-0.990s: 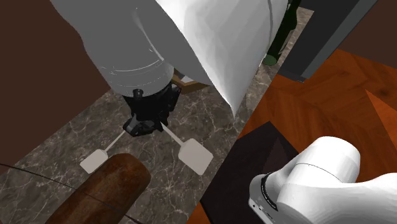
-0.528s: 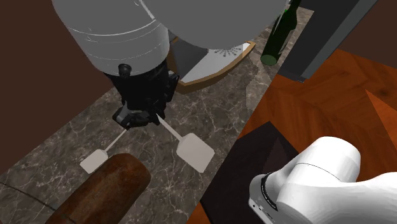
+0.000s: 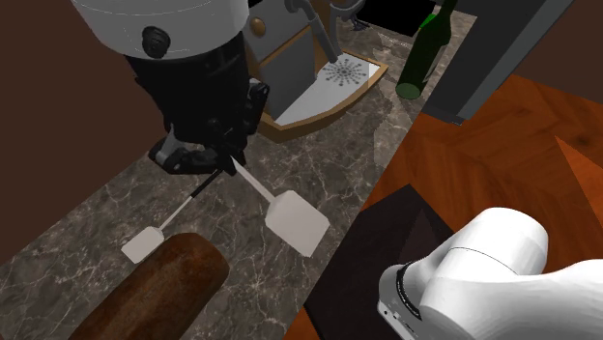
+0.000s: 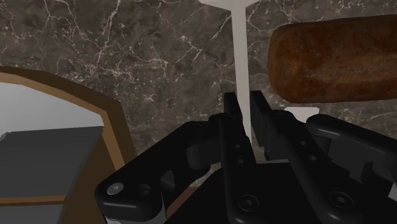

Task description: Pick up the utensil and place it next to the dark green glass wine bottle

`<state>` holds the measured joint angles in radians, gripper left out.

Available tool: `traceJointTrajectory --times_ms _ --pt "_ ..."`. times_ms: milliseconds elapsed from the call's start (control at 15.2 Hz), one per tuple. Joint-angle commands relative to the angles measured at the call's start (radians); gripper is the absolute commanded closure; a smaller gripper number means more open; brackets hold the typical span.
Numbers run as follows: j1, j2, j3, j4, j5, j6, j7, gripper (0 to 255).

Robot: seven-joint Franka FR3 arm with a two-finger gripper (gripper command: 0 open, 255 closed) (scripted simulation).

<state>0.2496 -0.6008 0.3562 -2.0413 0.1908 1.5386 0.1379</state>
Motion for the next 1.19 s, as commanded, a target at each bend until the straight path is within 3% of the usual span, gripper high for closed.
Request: traceJointTrajectory --times_ms 0,858,1122 --pt "-0.004 0.014 -0.003 0.039 -0.005 -0.026 0.001 255" --pt "-0.02 0.102 -0.005 0.293 -0.029 -0.193 0.021 255" --pt "-0.032 0.078 -0.071 0.263 -0.048 -0.197 -0.058 255"
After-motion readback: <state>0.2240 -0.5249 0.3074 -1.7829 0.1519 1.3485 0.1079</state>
